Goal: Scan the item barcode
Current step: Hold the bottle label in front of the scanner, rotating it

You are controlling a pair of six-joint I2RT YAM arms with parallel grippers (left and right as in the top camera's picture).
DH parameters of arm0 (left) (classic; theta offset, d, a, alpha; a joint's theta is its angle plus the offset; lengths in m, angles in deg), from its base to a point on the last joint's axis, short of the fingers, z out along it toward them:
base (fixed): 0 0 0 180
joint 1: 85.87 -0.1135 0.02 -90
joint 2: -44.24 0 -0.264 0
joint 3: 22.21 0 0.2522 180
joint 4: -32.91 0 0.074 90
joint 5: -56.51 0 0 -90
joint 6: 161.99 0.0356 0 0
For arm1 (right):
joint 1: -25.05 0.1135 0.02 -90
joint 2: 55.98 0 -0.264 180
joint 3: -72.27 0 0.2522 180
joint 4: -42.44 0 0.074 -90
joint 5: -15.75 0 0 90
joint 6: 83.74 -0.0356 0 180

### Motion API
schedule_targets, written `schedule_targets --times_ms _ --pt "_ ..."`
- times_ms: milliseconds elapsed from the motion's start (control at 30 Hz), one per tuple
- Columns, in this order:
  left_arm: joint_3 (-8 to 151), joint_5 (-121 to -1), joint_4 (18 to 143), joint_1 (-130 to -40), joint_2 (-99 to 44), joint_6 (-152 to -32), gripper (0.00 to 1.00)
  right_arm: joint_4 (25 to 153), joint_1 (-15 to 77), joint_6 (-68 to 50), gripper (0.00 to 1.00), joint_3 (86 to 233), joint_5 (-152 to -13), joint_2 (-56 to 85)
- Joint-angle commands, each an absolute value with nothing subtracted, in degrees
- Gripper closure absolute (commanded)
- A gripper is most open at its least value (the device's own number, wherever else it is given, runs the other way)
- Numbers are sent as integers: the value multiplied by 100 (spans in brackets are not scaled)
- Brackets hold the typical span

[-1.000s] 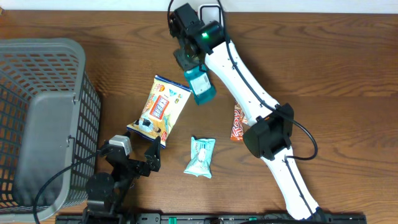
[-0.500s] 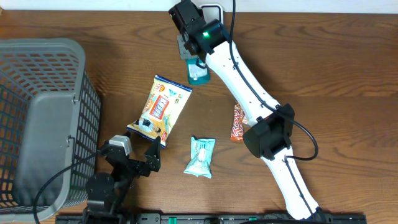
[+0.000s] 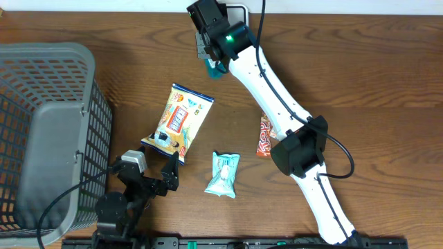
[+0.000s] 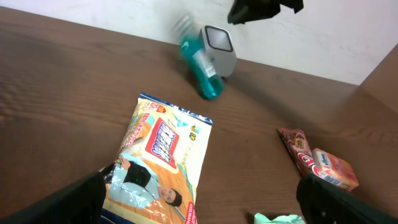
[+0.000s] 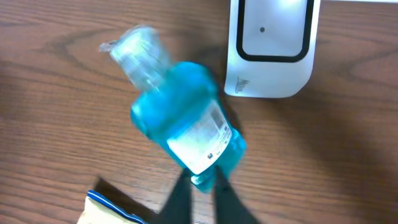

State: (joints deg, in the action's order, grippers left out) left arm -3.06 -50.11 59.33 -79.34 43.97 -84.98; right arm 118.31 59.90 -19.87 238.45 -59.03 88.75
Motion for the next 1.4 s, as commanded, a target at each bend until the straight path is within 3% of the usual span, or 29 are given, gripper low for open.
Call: schedule_targets --times_ms 0,167,267,367,433,600,733,833,1000,1067,1367 --pt "-391 -5103 6078 -7954 4401 -8383 2 11923 6001 -2348 99 23707 -5781 8837" --pt "-391 -5103 6078 -7954 4401 -8383 2 11942 6009 -2501 99 23699 -5785 8835" --pt "-391 -5103 6078 -7954 4401 -8383 2 11962 6038 -2383 82 23694 -5796 8837" --pt "-391 -5103 6078 -7954 4401 -8383 2 11958 6073 -1867 60 23583 -5813 8837" --pt "-391 -5103 6078 -7954 4401 -8383 2 11811 6075 -1574 54 23414 -5824 8844" --pt "-391 -5103 6078 -7954 4401 -8383 2 10568 6042 -1049 59 22525 -5859 8846" --pt "-391 -5103 6078 -7954 4401 -8383 2 9110 5994 -675 50 21810 -6242 8846" --pt "-391 -5103 6078 -7954 4401 -8383 2 8150 5944 -706 60 21546 -6220 8848" --pt "-391 -5103 6078 -7954 4401 -8383 2 6834 5848 -927 90 21340 -6248 8951" --pt "-391 -5103 6078 -7954 4401 -8383 2 6483 5826 -957 96 21340 -6264 9069" --pt "-391 -5103 6078 -7954 4401 -8383 2 5326 5800 -953 99 21342 -6264 9620"
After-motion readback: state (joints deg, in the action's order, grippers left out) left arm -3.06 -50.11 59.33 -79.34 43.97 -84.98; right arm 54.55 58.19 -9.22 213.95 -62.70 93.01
